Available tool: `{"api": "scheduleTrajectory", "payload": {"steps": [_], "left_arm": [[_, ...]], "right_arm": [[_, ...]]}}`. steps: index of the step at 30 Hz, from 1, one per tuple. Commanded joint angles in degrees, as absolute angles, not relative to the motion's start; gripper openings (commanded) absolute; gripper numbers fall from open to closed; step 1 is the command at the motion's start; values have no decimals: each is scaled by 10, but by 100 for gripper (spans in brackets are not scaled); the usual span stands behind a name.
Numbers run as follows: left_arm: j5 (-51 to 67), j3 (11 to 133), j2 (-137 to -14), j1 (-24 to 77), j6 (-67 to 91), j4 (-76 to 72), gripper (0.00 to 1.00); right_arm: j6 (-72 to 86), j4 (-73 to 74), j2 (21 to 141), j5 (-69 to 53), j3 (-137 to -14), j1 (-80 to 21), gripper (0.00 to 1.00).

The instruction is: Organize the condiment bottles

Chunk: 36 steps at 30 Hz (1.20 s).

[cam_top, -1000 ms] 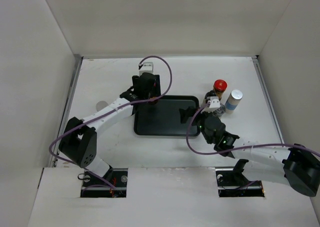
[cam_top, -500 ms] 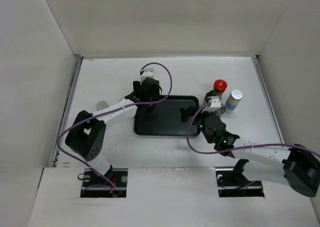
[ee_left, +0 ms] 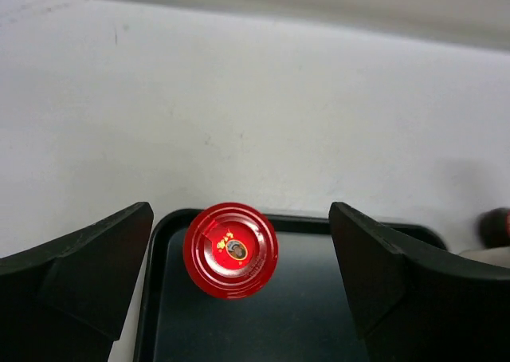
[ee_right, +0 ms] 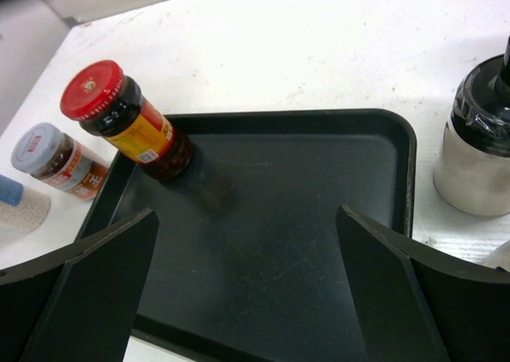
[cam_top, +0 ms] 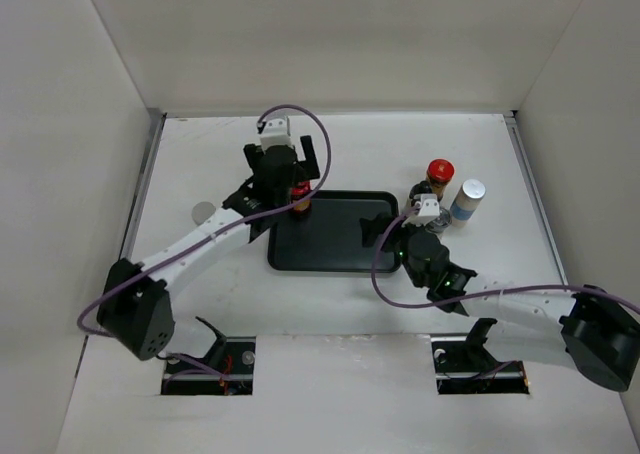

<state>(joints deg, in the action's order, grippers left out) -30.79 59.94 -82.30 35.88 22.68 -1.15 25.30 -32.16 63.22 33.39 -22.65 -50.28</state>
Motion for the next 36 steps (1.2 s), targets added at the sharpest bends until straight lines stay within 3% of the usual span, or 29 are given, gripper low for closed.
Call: {"api": "scheduleTrajectory", "payload": {"steps": [1, 8, 26, 36], "left_arm": [[-328, 591, -752, 354, 229, -29, 93], [-379, 497, -686, 311, 261, 34, 81], [-370, 418, -755, 255, 277, -30, 80], [-341, 410, -788, 248, 289, -44, 63]], "right_arm": [[260, -352, 639, 329, -235, -501, 100], [265, -353, 628, 326, -230, -497, 100], [259, -356, 647, 312, -238, -501, 100], [255, -353, 626, 319, -235, -501, 100]]}}
